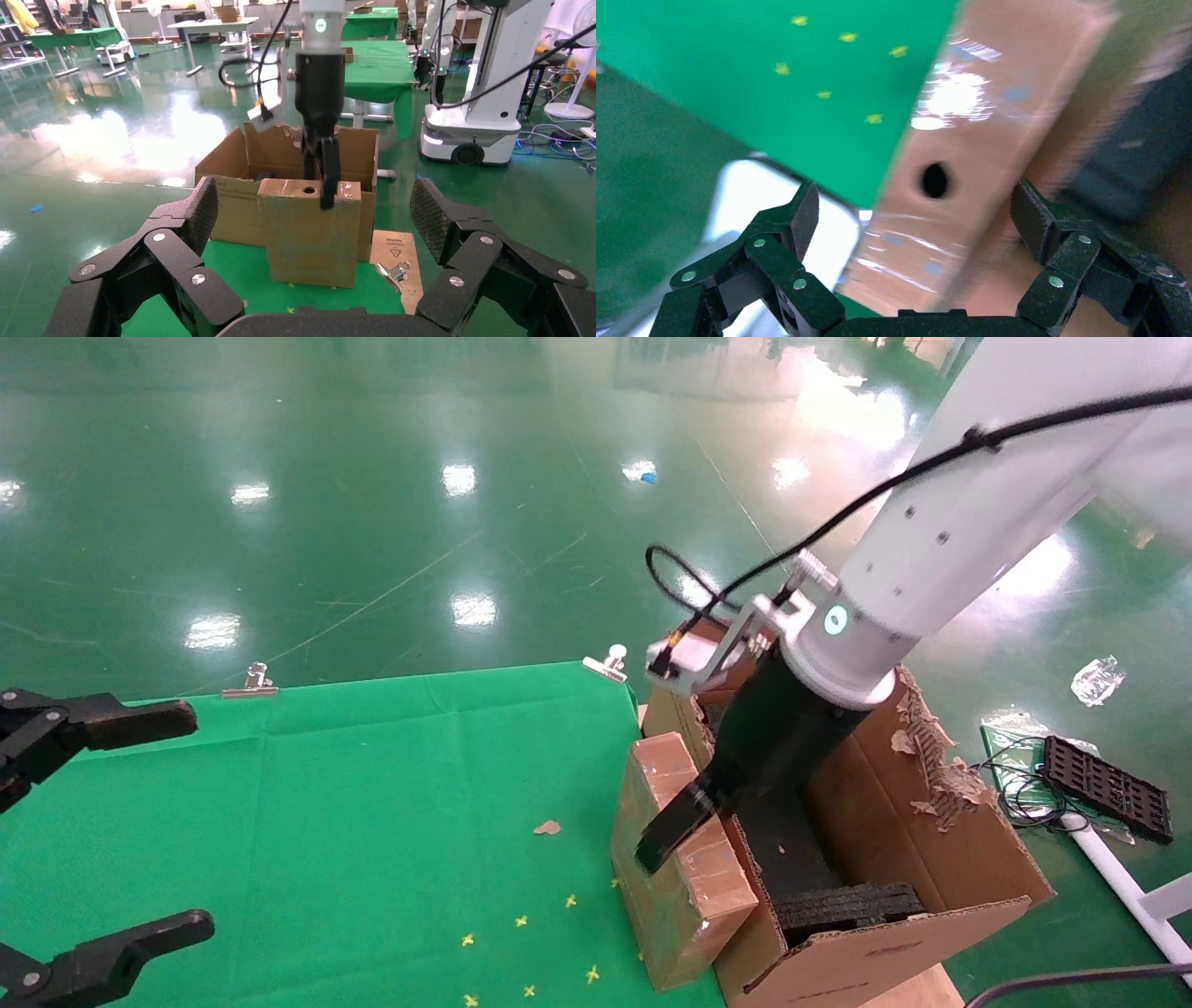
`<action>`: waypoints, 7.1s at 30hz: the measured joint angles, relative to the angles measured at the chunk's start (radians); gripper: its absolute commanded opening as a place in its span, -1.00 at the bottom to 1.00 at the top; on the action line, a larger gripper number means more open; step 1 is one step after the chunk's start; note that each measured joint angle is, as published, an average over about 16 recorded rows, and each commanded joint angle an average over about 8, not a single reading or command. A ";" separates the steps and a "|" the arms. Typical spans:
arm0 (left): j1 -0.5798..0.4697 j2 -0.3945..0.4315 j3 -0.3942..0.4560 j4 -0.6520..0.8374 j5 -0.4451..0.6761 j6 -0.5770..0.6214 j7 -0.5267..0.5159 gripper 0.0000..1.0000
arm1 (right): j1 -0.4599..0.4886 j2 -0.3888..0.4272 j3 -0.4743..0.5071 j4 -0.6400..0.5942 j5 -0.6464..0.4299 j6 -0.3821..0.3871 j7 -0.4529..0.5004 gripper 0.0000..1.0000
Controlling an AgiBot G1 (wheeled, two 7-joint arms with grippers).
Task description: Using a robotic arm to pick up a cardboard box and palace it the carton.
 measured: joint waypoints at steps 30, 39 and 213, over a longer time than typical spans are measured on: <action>0.000 -0.001 0.002 0.000 -0.001 -0.001 0.001 -1.00 | -0.063 -0.043 -0.051 0.013 -0.053 0.050 0.113 -1.00; -0.001 -0.001 0.003 0.000 -0.002 -0.001 0.001 -1.00 | -0.069 -0.035 -0.048 0.013 -0.049 0.061 0.101 -1.00; -0.003 -0.005 0.013 0.000 -0.009 -0.006 0.006 1.00 | -0.002 0.099 0.142 -0.847 0.071 0.367 -0.810 1.00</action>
